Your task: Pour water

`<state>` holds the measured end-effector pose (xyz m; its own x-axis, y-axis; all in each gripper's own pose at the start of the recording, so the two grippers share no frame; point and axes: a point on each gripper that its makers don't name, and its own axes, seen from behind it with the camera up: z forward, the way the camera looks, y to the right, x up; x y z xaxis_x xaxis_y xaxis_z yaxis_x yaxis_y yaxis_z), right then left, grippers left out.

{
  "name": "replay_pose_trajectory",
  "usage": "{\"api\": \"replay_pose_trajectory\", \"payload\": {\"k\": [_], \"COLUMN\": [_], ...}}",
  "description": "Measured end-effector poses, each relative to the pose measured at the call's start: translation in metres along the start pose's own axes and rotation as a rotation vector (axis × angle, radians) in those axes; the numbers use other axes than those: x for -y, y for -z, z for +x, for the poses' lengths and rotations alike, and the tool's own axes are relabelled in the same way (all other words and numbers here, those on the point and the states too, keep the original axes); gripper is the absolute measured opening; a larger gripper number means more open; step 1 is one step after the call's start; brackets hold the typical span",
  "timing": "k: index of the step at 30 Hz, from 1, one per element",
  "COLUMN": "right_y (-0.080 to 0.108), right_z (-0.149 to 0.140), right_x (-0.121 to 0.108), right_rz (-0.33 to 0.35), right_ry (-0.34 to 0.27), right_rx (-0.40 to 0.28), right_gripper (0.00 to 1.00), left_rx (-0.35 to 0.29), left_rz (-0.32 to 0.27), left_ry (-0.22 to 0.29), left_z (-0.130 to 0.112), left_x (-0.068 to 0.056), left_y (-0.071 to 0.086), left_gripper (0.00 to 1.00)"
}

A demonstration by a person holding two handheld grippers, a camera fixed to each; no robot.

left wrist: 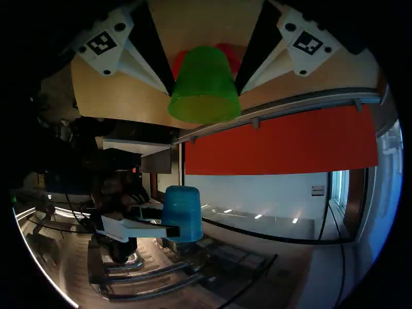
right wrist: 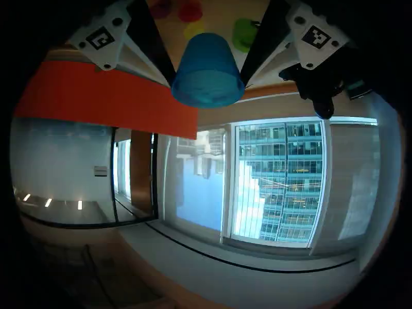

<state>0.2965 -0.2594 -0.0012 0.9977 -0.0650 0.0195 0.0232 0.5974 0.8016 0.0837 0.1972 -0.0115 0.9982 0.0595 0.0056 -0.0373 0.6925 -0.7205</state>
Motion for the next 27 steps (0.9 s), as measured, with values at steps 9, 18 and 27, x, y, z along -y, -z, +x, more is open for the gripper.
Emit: {"api": "replay_pose_trajectory", "payload": {"k": [9,18,27], "right_y": [0.004,0.01,0.02], "right_z": [-0.022,-0.046,-0.078], "right_x": [0.0,0.005,0.016], "right_rz": [0.004,0.015,0.037], "right_ry": [0.006,0.005,0.058], "right_rx": [0.02,0.044,0.083], "right_gripper": [0.9,0.9,0.9], "left_rx": [0.013,0.022,0.05], "left_rz": [0.018,0.034,0.044], "left_ry": [0.002,0.003,0.004], "left_z": [-0.004,-0.007,-0.018], "left_x": [0.006,0.012,0.016], "left_y": [0.004,0.008,0.011], "left_gripper": [0.81,0.81,0.81]}}
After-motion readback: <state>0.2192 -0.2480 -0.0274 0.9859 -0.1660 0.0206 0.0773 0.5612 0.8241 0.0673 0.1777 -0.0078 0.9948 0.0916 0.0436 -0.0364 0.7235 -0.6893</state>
